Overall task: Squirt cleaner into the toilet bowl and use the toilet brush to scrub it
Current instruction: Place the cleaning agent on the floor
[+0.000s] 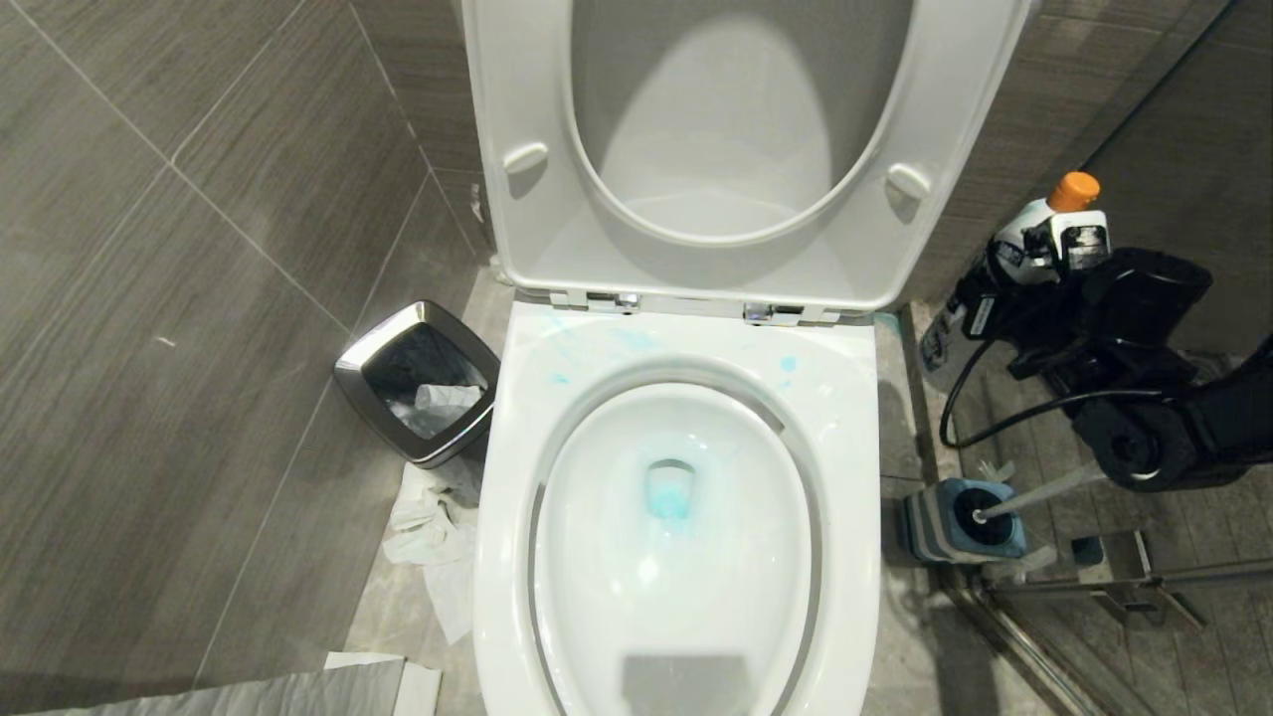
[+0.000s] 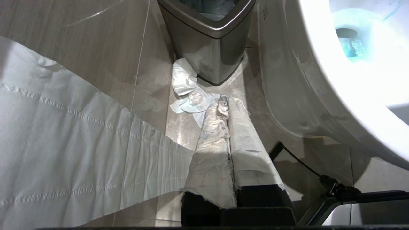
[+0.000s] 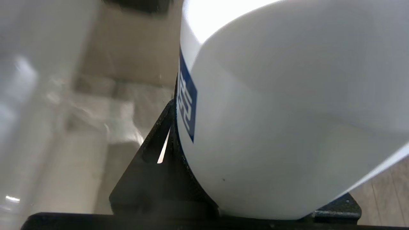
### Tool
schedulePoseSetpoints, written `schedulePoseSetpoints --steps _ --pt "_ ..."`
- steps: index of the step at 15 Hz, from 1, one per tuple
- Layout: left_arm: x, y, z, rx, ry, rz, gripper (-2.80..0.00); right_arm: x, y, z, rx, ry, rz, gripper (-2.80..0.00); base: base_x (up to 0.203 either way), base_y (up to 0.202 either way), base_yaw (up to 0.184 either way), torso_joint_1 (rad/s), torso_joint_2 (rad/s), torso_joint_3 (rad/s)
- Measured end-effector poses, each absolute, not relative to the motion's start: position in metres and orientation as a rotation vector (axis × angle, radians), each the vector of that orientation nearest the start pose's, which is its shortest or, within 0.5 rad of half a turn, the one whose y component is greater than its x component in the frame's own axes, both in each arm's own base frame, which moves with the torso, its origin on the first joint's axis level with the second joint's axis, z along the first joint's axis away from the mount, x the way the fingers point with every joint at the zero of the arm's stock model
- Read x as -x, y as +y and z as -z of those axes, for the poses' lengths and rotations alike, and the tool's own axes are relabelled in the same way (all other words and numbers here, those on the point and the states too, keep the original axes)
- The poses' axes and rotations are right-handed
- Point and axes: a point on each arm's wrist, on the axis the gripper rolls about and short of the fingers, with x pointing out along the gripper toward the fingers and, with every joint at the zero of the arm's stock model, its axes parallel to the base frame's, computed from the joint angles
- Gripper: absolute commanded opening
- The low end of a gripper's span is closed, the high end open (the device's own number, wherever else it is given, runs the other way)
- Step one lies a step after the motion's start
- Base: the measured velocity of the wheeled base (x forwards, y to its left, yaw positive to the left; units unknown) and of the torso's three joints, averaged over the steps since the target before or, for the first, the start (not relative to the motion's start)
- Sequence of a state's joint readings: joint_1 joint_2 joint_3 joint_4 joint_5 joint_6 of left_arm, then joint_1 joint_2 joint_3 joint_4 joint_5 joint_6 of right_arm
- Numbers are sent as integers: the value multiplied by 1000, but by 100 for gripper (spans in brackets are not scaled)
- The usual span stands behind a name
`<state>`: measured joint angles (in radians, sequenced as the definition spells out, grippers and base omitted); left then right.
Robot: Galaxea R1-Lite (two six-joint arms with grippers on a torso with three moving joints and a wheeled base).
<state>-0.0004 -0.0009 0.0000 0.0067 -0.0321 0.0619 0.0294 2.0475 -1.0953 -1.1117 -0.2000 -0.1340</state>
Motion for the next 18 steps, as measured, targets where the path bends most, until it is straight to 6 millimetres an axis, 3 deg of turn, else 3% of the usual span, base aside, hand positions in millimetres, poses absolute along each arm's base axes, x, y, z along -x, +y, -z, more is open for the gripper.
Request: schedulePoseSetpoints --steps 5,8,18 --pt "23 -1 -75 -62 5 31 -280 -424 7 -130 157 -160 179 -280 0 0 0 0 0 -10" --pt "23 -1 -75 -65 5 33 -280 -431 7 -111 162 -128 174 -280 0 0 0 3 1 -152" --pt "23 -1 -75 -70 6 33 -280 -448 21 -115 161 -187 96 -280 0 0 0 2 2 -196"
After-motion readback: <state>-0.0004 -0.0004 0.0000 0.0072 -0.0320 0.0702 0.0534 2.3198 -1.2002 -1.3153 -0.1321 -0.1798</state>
